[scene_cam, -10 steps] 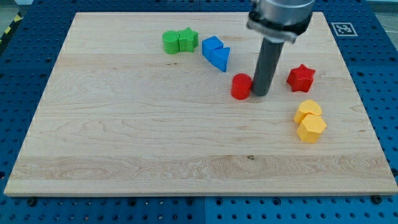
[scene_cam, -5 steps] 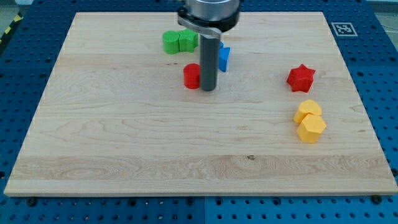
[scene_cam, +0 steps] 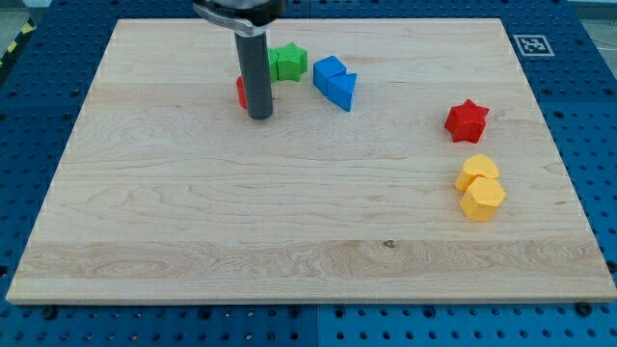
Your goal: Place the red circle towards the bottom left of the green circle
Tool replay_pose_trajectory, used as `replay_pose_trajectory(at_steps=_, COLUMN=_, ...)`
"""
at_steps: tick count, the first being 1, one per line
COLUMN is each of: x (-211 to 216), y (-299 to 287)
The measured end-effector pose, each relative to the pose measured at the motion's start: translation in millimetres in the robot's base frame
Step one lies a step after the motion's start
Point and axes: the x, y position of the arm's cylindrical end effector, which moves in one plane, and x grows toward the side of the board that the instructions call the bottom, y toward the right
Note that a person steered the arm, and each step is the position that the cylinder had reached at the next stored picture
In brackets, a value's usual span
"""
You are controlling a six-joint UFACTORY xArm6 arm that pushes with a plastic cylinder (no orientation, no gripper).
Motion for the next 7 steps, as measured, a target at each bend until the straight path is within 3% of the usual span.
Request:
replay_pose_trajectory(at_steps=2, x=6, y=19)
replay_pose_trajectory(at_steps=3, x=-11, y=21)
replay_pose_trajectory(at_steps=5, x=-27, y=-7)
replay_pose_trajectory(at_steps=6, x=-26, y=4)
replay_pose_trajectory(at_steps=7, x=1, y=46)
